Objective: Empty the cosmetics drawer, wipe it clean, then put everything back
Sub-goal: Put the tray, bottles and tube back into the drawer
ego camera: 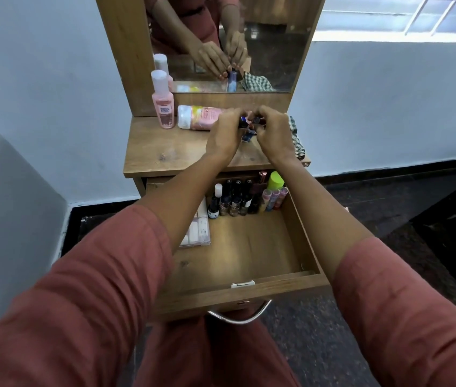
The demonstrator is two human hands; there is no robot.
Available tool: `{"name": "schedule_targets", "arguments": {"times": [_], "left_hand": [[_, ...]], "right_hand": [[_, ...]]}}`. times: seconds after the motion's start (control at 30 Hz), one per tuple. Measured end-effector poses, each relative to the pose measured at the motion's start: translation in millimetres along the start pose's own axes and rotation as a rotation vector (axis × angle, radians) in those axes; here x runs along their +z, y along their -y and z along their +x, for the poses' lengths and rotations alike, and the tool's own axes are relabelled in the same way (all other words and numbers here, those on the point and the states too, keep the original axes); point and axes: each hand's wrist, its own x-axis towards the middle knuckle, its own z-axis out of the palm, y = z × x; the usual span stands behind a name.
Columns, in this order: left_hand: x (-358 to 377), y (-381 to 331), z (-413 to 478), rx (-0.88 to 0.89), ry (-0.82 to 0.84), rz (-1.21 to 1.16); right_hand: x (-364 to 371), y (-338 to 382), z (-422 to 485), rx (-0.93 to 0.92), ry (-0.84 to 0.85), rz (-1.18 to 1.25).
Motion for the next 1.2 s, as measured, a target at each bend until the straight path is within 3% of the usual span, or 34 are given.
{"name": "schedule_targets", "arguments": {"times": [0.67,0.97,1.2], "left_hand": [[5.3,-31.2,-77.6,0.003,0.057,-0.098],[48.0,-20.2,-107.1,-0.093,0.2,-0.058],[72.7,-11.0,-112.2,-0.161,0.211,-0.029]], "right_hand": [[-47.4,-10.8,-64.5,-0.084,0.051,-0.073],[-41.9,-47.6,-102.3,0.039,0.16,-0.135],[-36.5,-65.4,-113.8,0.12,0.185,-0.154]]}}
